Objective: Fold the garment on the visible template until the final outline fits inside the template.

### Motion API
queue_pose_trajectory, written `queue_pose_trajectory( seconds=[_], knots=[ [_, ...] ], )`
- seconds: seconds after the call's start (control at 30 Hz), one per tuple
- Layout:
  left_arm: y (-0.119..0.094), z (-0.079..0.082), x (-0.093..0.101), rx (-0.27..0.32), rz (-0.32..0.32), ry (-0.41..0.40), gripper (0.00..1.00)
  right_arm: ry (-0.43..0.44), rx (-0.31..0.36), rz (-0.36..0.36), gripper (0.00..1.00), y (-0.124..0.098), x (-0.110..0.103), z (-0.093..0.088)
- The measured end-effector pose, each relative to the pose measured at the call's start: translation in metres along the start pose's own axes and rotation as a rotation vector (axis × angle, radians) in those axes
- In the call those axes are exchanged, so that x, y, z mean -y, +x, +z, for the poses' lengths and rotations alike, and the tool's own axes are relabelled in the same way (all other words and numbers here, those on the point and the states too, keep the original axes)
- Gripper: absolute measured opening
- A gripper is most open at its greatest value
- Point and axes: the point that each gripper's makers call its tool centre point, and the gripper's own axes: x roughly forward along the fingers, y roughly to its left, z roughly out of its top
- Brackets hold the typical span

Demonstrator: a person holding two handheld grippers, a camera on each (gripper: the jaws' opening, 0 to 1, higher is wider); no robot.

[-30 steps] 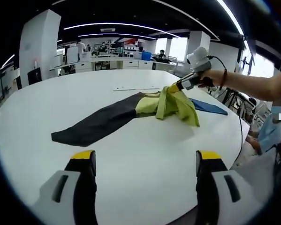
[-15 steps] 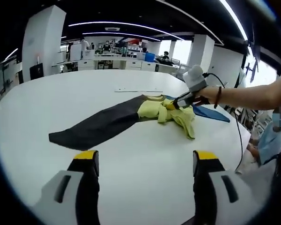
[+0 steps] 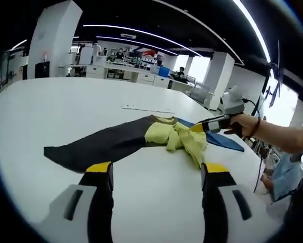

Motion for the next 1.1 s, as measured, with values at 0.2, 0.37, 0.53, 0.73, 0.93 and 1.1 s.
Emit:
queue_pose_trajectory(
  seconds=[0.2, 0.37, 0.53, 0.73, 0.93, 1.1],
  knots=[
    [0.022, 0.001, 0.007, -0.026, -0.016, 0.047, 0.62, 0.004, -0.053, 0.033, 0.32, -0.022, -0.015, -0.038],
    [0.04, 0.001, 0.017, -0.026, -0.046, 0.06, 0.52, -0.026, -0.113, 0.075, 0.31, -0.03, -0.031, -0.067],
    [0.057, 0.0, 0.023, -0.027, -0.064, 0.035, 0.49, -0.058, -0.129, 0.088, 0.3, -0.034, -0.045, -0.086],
    [0.076, 0.001, 0.025, -0.028, -0.054, 0.041, 0.46, -0.092, -0.126, 0.108, 0.28, -0.035, -0.056, -0.098],
    [0.098, -0.002, 0.027, -0.048, -0.057, 0.056, 0.43, -0.087, -0.115, 0.111, 0.26, -0.033, -0.058, -0.103],
    [0.115, -0.005, 0.03, -0.061, -0.059, 0.067, 0.4, -0.096, -0.105, 0.106, 0.25, -0.033, -0.061, -0.106]
  ],
)
